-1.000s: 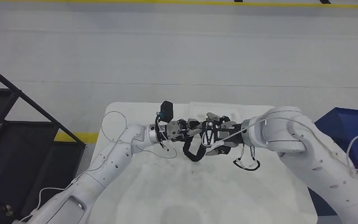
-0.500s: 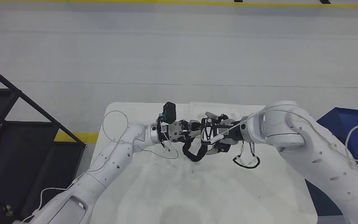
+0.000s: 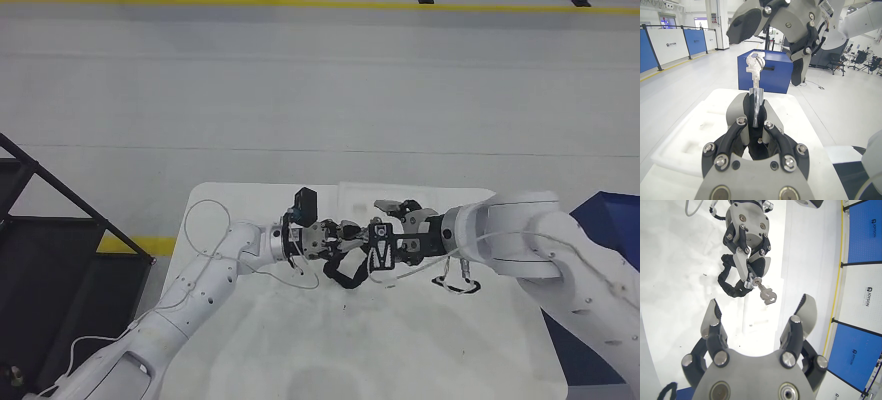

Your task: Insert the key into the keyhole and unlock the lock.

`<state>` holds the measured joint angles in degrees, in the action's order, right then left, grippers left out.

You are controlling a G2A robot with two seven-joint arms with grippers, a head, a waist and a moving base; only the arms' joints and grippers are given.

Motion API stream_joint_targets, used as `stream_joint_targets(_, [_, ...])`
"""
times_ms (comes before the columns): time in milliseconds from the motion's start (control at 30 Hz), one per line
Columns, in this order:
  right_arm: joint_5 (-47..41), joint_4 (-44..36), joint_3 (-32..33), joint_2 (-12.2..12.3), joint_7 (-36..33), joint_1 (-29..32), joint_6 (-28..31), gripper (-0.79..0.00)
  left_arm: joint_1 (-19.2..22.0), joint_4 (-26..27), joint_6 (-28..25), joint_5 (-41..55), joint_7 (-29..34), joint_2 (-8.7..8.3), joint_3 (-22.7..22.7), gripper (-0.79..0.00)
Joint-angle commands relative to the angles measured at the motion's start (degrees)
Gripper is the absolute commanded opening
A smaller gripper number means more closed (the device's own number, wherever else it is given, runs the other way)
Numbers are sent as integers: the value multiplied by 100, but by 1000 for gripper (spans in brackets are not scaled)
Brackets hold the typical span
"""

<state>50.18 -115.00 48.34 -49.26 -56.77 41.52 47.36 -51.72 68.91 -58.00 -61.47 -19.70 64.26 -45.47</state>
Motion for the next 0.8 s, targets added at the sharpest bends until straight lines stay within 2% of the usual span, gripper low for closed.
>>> stream_joint_targets(0, [123, -90, 17, 9, 45, 46, -16, -502, 19, 4, 0, 29, 12, -11, 39, -785])
stream_joint_targets(333, [554, -263, -57, 3, -3, 145, -248, -465, 87, 23, 0, 152, 12, -69, 216, -785])
stream_joint_targets(433, [661, -342, -120, -17, -39, 143, -352, -489, 102, 37, 0, 175, -2, -82, 271, -785])
stream_joint_targets(500, [710, -378, -150, -27, -64, 140, -391, -542, 117, 37, 0, 188, -8, -91, 301, -785])
stream_joint_targets(567, [735, -398, -160, -34, -65, 135, -411, -634, 134, 34, 0, 202, -15, -100, 328, -785])
stream_joint_targets(600, [738, -409, -166, -37, -70, 137, -420, -686, 141, 32, 0, 208, -20, -104, 339, -785])
stream_joint_targets(633, [741, -423, -168, -39, -72, 137, -422, -773, 147, 31, 0, 217, -29, -108, 350, -785])
stream_joint_targets(767, [681, -443, -148, -42, -61, 161, -459, -785, 172, 24, 0, 233, -55, -124, 395, -785])
